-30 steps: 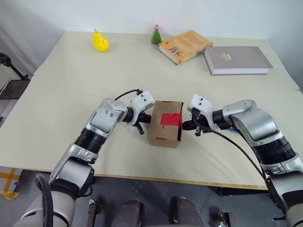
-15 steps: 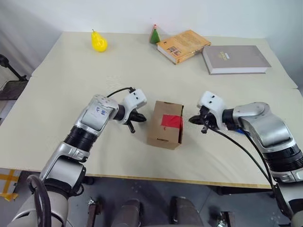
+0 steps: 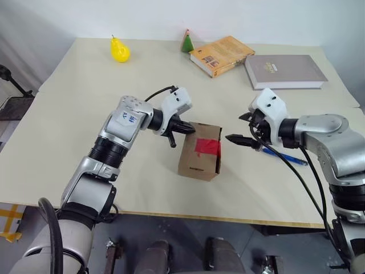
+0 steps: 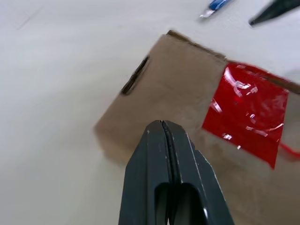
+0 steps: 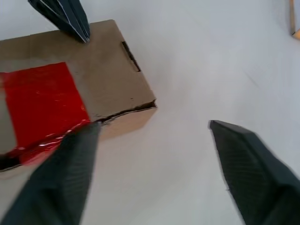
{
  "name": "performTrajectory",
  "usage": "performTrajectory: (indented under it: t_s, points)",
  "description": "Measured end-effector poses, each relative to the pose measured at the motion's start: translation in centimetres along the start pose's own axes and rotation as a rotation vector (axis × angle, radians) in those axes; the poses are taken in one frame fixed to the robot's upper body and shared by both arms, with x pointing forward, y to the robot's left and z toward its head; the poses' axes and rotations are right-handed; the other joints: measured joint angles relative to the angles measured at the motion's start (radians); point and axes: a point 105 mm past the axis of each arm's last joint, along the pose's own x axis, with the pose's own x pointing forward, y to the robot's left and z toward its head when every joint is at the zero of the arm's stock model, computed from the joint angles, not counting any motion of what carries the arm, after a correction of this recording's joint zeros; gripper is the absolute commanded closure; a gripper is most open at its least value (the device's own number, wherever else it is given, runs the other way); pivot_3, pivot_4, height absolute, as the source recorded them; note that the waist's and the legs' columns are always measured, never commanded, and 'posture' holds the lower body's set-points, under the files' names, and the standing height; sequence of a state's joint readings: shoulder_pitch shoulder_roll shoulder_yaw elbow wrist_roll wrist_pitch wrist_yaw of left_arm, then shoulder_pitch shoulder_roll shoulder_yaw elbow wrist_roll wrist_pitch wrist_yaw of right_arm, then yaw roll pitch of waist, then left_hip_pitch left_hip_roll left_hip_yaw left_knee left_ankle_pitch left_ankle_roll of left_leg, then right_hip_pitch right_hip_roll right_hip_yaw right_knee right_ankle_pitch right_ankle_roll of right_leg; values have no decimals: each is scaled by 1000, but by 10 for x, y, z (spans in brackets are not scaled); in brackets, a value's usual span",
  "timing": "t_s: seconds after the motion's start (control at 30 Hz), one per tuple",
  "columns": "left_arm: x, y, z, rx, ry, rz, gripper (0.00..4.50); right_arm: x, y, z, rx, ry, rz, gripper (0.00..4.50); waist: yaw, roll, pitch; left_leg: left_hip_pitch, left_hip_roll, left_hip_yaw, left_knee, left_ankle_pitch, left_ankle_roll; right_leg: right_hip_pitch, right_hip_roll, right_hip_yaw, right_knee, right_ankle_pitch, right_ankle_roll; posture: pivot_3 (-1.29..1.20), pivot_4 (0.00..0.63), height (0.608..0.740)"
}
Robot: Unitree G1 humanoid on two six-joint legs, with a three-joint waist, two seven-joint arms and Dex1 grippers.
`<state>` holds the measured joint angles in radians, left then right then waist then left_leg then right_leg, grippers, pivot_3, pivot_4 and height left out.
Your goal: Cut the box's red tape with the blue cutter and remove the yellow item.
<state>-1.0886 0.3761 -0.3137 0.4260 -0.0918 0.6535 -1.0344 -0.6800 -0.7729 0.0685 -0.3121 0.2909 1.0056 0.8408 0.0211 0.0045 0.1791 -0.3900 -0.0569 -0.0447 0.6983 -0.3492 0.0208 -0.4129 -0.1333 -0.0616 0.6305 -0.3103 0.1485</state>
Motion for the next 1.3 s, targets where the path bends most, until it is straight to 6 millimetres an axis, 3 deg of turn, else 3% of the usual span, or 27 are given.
performTrajectory:
  t_s: [0.13, 0.5, 0.57, 0.67, 0.9, 1.13, 1.3]
  points:
    - [14, -7, 1, 33, -9, -47, 4500, 6, 18, -22, 37, 53, 43, 29, 1, 0, 0, 0, -1, 0, 1, 0, 0, 0, -1, 1, 1, 0, 0, 0, 150, 740]
    - [18, -9, -2, 83, 4, -69, 4500, 7, 16, -29, -17, 77, 22, 29, 2, -2, -1, 3, 0, 0, 1, 0, 1, 3, -1, 1, 2, 0, 0, 0, 150, 740]
    - [18, -10, -3, 84, 3, -72, 4500, 4, 15, -42, -57, 138, 16, 29, 3, -3, -3, 3, 0, 0, 1, 0, 1, 3, -1, 1, 2, 0, 0, 0, 150, 740]
    - [17, -10, -5, 78, -2, -69, 4500, 3, 22, -78, -55, 269, 55, 29, 2, -4, -3, 3, 0, 0, 1, 0, 1, 3, -1, 2, 1, 0, 0, 0, 150, 740]
    - [15, -12, -8, 67, -3, -57, 4500, -1, 27, -85, -42, 287, 86, 29, 1, -4, -3, 4, 1, 1, 2, 1, 1, 3, -1, 3, 2, 0, 0, 0, 150, 740]
    - [14, -14, -9, 63, -10, -41, 4500, -14, 18, -74, 349, 201, 52, 29, 1, -4, -3, 4, 2, 1, 2, 1, 1, 3, -1, 3, 4, 0, 0, 0, 150, 740]
    - [14, -15, -9, 59, -8, -36, 4500, -7, 20, -65, 610, 137, 122, 29, 0, -4, -3, 5, 2, 1, 2, 1, 1, 3, -1, 4, 5, 0, 0, 0, 150, 740]
